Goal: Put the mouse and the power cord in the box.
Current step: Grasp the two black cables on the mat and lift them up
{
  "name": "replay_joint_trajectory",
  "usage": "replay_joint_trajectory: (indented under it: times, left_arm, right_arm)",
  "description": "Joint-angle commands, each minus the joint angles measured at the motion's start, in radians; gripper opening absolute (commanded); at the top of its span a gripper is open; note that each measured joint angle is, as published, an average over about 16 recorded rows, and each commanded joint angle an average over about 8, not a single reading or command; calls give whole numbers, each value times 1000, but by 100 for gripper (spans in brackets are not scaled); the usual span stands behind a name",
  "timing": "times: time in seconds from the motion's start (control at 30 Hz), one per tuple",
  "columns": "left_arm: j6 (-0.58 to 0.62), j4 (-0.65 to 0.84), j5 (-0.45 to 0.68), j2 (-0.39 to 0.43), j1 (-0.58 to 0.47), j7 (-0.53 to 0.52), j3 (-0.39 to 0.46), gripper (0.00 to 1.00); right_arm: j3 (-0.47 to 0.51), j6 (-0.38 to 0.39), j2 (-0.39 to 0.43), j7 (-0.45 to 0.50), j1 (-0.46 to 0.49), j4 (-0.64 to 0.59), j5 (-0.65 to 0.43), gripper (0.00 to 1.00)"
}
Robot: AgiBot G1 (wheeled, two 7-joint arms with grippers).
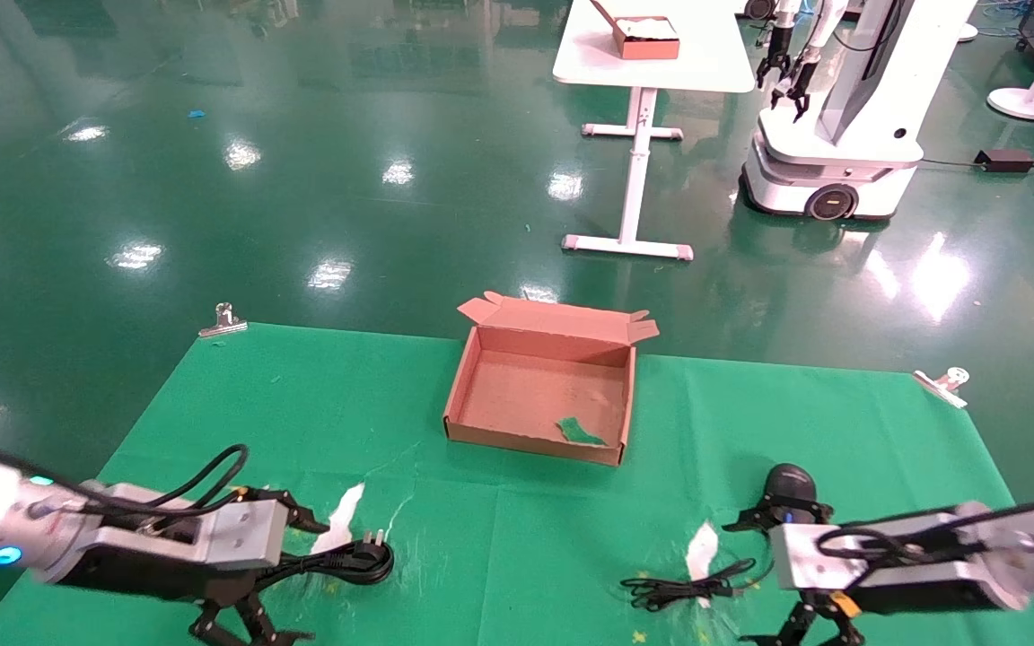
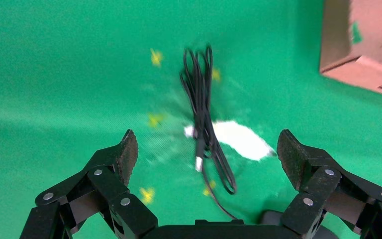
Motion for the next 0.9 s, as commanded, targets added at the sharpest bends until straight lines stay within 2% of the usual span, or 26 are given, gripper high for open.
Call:
replay_joint_trajectory:
  times: [0.03, 0.27, 0.53, 0.57, 0.63, 0.7, 0.8, 0.83, 0.9]
  left_arm:
    - [-29, 73, 37, 32, -27, 46, 17, 100]
    - [-175, 212, 88, 101, -49, 127, 37, 100]
    - [-252, 305, 116, 139, -63, 187, 51, 100]
    - [-258, 314, 119, 142, -65, 192, 53, 100]
    - [-264, 329, 120, 144, -71, 202, 53, 99]
    - [-265, 341, 121, 144, -78, 213, 54, 82]
    - [-259, 355, 123, 142, -86, 230, 54, 44]
    - [-255, 359, 123, 141, -88, 236, 55, 32]
    - [-248, 365, 126, 139, -92, 246, 56, 7]
  right_arm:
    - [-24, 34, -41, -54, 30, -61, -50, 100]
    - [-44, 109, -143, -187, 80, -233, -91, 100]
    - [-48, 153, -200, -285, 109, -355, -99, 99]
    - [-49, 157, -204, -295, 112, -366, -100, 93]
    - [-50, 163, -211, -311, 118, -384, -102, 69]
    - [-51, 167, -216, -325, 123, -399, -104, 44]
    - [-53, 171, -222, -341, 129, -417, -108, 7]
    - [-54, 173, -224, -345, 131, -423, -109, 1]
    - [-54, 175, -227, -350, 134, -433, -111, 0]
